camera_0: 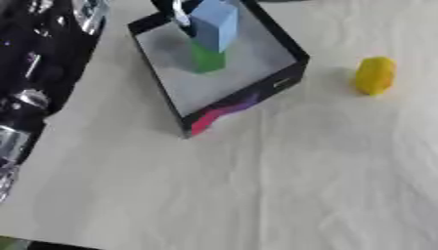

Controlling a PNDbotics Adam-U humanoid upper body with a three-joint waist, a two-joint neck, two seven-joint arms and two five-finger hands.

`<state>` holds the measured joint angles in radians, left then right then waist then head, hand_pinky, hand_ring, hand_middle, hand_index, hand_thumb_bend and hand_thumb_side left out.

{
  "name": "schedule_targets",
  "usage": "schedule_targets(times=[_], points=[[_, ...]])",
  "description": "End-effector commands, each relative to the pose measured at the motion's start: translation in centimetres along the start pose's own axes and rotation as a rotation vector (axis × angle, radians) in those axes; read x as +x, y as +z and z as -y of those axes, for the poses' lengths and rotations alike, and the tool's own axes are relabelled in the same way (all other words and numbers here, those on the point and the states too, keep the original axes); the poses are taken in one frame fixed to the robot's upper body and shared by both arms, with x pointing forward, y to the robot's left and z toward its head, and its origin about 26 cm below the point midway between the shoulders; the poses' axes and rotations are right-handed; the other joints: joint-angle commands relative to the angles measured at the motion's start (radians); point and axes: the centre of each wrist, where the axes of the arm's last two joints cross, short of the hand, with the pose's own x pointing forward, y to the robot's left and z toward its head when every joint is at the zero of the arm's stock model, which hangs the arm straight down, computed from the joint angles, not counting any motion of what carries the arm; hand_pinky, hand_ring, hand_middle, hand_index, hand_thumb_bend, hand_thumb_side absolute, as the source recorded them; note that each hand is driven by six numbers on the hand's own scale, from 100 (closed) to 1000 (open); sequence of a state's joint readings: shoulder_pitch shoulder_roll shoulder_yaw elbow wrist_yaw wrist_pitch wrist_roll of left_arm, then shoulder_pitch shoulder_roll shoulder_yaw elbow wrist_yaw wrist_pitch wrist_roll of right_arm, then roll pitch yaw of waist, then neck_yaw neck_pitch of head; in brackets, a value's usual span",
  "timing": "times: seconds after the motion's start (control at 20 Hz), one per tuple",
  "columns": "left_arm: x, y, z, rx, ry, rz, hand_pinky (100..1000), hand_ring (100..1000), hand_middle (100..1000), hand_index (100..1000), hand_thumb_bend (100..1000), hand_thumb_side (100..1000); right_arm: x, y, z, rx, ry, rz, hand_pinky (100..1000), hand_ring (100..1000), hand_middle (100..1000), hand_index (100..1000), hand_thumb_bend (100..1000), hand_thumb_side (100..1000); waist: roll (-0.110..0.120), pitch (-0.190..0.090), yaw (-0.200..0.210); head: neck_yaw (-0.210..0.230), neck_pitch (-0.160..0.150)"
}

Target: Pick up objects on the table and place them in the box.

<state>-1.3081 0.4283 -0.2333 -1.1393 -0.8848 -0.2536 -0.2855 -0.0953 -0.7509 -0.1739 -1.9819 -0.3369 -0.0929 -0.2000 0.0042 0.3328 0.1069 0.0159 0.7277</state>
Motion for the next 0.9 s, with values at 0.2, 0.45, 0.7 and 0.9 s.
schedule_targets(times=[0.2, 0.45, 0.7, 0.9], points=[[-1.6, 6.1, -7.5, 0.284, 0.081, -0.067, 806, 739, 783, 867, 731, 279, 0.9, -0.2, 0.9, -0.002, 0.058, 0.028, 970, 833, 785, 851, 100, 420, 0.010, -0.050, 0.021, -0.041, 0.019], [-1.9, 12.1, -8.8, 0.471, 0.226, -0.143, 782, 703, 801, 873, 585, 292, 0.8, 0.1, 1.2, -0.008, 0.079, 0.021, 969, 834, 786, 851, 100, 408, 0.001, -0.060, 0.040, -0.064, 0.018], [-0.9, 17.1, -7.2, 0.651, 0.442, -0.275, 760, 683, 810, 874, 425, 401, 0.9, 0.0, 1.4, -0.011, 0.095, 0.027, 968, 835, 786, 852, 100, 396, -0.011, -0.062, 0.047, -0.077, 0.006], [0.9, 19.9, -4.6, 0.770, 0.622, -0.334, 746, 661, 804, 879, 322, 494, 1.3, -0.5, 1.5, -0.009, 0.114, 0.041, 966, 836, 787, 852, 100, 371, -0.022, -0.060, 0.048, -0.086, -0.010]])
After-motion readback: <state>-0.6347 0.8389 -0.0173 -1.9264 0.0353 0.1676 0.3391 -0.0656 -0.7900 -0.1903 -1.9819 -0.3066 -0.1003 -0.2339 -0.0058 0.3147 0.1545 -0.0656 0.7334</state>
